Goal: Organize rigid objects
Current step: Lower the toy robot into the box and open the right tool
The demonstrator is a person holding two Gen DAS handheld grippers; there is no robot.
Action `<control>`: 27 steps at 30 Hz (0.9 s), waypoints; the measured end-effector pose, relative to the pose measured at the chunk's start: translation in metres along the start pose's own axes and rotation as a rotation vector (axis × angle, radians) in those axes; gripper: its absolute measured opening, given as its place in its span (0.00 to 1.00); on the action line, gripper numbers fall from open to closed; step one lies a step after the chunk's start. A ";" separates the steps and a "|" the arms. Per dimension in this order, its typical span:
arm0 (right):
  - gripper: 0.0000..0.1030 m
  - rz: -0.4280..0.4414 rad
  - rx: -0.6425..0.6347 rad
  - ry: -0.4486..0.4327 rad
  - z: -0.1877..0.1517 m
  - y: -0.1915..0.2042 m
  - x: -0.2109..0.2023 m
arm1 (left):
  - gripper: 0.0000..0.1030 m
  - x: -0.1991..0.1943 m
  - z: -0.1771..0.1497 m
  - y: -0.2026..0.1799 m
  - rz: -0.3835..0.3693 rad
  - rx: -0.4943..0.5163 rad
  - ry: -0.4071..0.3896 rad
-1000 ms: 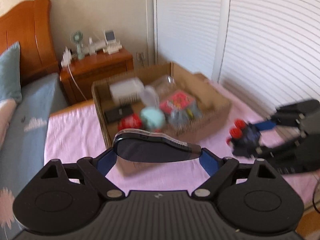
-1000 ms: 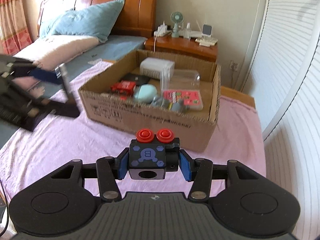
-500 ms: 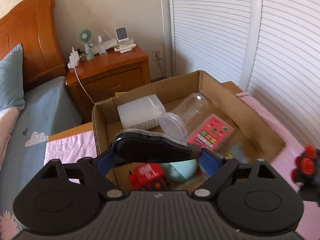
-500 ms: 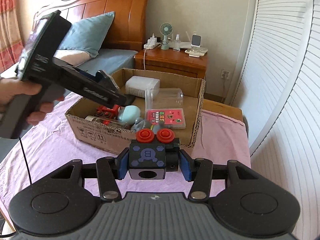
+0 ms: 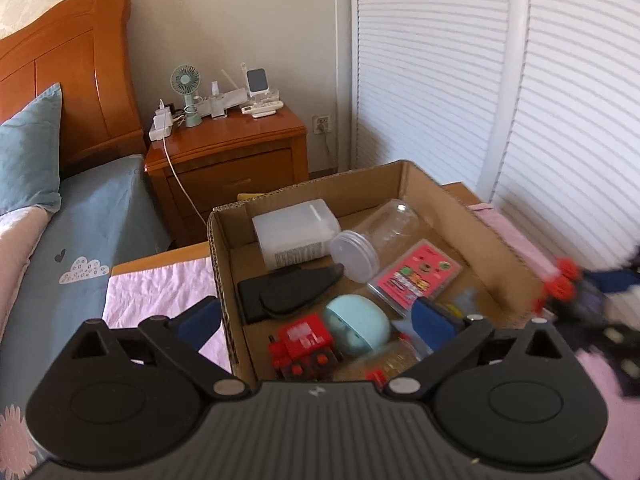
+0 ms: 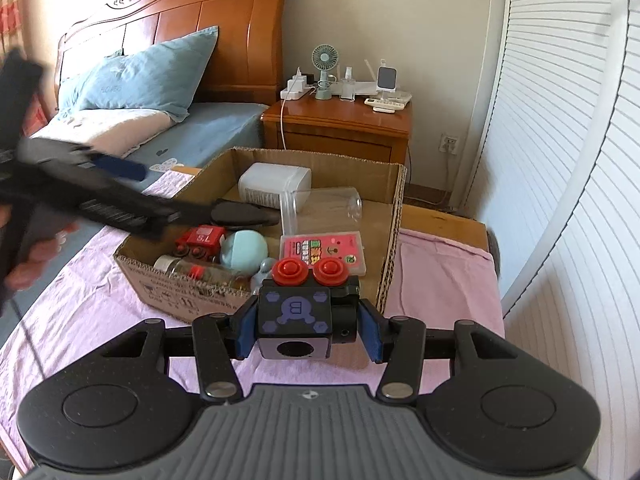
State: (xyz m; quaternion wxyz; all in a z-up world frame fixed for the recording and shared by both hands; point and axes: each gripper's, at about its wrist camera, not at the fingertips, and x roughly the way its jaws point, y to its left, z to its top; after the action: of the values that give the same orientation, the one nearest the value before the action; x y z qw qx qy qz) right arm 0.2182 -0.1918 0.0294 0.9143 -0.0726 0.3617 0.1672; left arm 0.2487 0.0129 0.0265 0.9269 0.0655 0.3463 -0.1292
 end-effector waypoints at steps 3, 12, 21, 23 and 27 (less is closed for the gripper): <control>0.54 -0.004 0.000 0.000 0.008 -0.001 0.004 | 0.99 -0.023 -0.008 -0.004 0.007 0.010 -0.017; 0.54 -0.010 0.051 0.033 0.048 -0.014 0.040 | 0.99 -0.079 -0.044 -0.009 0.018 -0.054 -0.104; 0.54 -0.051 0.080 0.109 0.068 -0.026 0.094 | 0.99 -0.088 -0.064 -0.007 0.074 -0.118 -0.113; 0.54 -0.056 0.095 0.125 0.070 -0.029 0.104 | 0.99 -0.086 -0.066 -0.007 0.076 -0.116 -0.107; 0.55 -0.062 0.117 0.150 0.073 -0.034 0.119 | 0.99 -0.083 -0.067 -0.005 0.093 -0.131 -0.117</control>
State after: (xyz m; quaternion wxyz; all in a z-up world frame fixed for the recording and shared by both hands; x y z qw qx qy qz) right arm 0.3585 -0.1749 0.0011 0.8921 -0.0425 0.4358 0.1117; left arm 0.1446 0.0385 0.0306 0.9528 0.0133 0.2958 -0.0666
